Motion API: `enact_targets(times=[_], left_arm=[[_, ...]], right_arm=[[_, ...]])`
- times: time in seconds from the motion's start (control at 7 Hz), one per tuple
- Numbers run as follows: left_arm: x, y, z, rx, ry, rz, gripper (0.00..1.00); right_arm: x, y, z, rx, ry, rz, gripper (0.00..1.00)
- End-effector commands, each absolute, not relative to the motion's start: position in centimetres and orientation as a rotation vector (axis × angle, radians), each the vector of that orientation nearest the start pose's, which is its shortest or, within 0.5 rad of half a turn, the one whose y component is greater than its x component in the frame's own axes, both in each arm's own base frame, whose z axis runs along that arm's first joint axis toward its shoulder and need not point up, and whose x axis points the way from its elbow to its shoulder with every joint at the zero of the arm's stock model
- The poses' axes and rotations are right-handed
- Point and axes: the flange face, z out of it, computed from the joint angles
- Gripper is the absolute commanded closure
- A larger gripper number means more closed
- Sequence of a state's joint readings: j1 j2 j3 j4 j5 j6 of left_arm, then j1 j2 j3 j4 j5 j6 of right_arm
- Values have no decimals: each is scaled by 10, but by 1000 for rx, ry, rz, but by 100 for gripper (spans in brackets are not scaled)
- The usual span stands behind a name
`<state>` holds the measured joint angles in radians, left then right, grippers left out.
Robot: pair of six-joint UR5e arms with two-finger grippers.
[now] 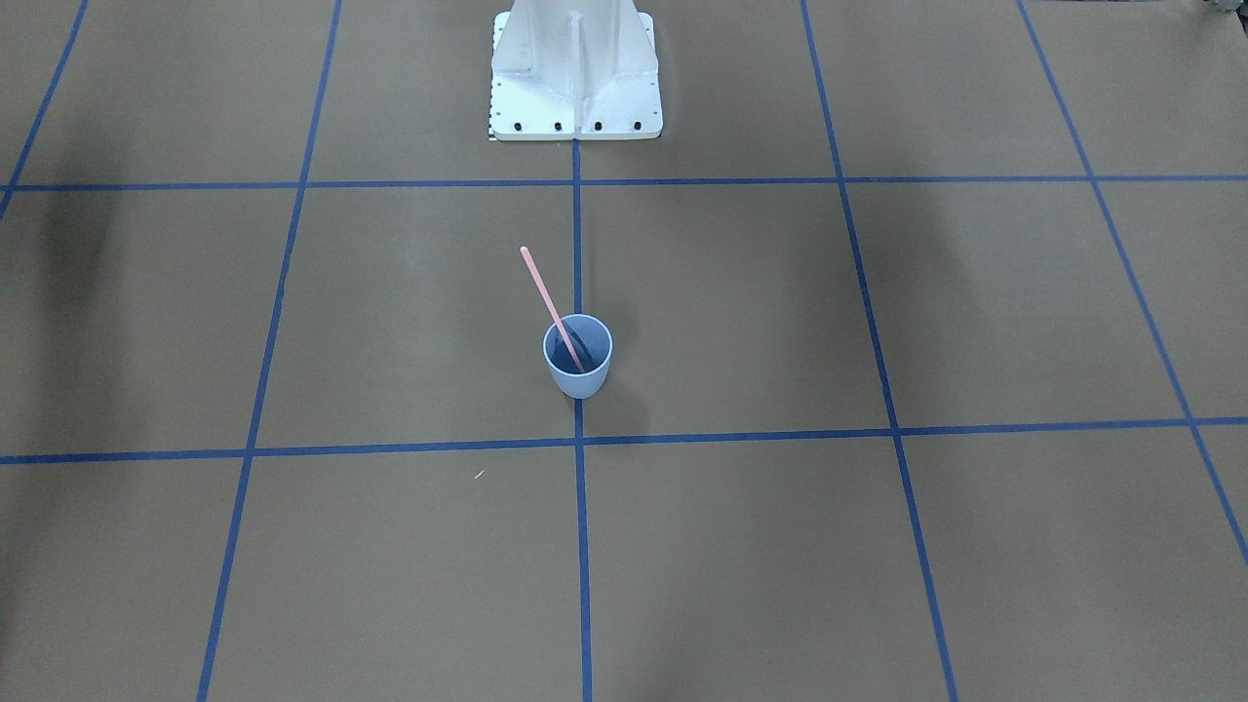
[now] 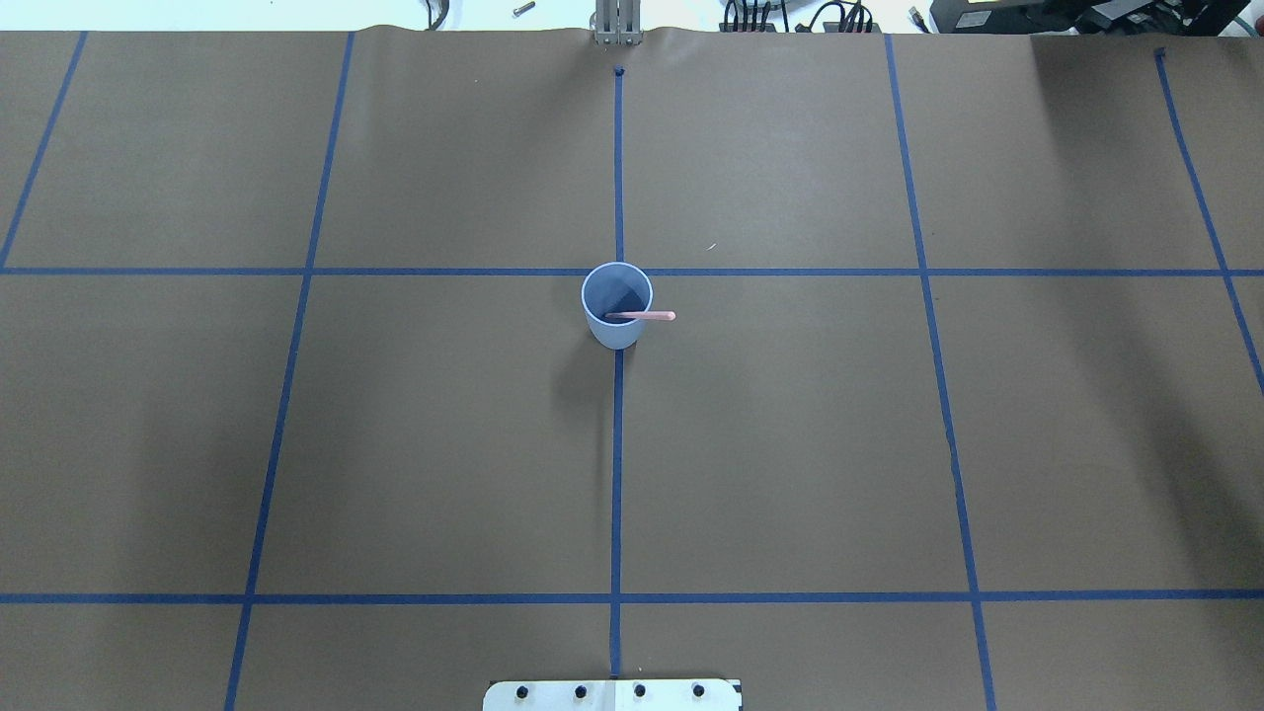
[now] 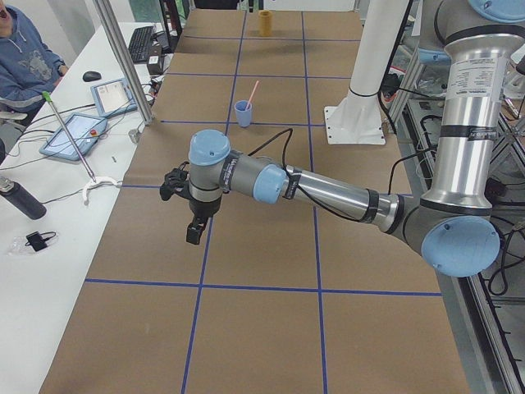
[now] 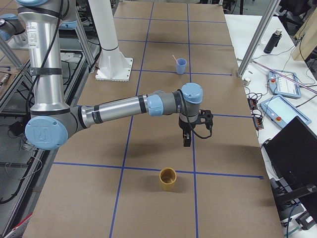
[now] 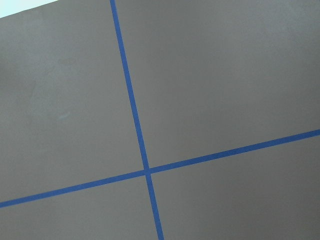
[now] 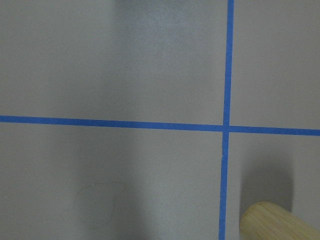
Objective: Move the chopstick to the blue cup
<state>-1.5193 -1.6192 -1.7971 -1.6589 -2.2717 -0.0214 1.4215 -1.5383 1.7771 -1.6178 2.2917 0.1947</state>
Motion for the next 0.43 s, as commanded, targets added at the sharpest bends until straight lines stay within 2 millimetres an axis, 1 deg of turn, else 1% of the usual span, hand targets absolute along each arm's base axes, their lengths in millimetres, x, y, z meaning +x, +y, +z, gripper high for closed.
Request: enact_targets(times=[0.0,0.14,0.29], left_arm=[[-44,-503,509,377,708,173,2],[-45,-492,485,418,709,185,2],[-43,-491,498,395,718,184,2]], right_arm=[[-19,-514,565,90,-746,-61,0],[-18,-509,591,54,-735,-43,0],[-16,-507,593,95,-742,-60,0]])
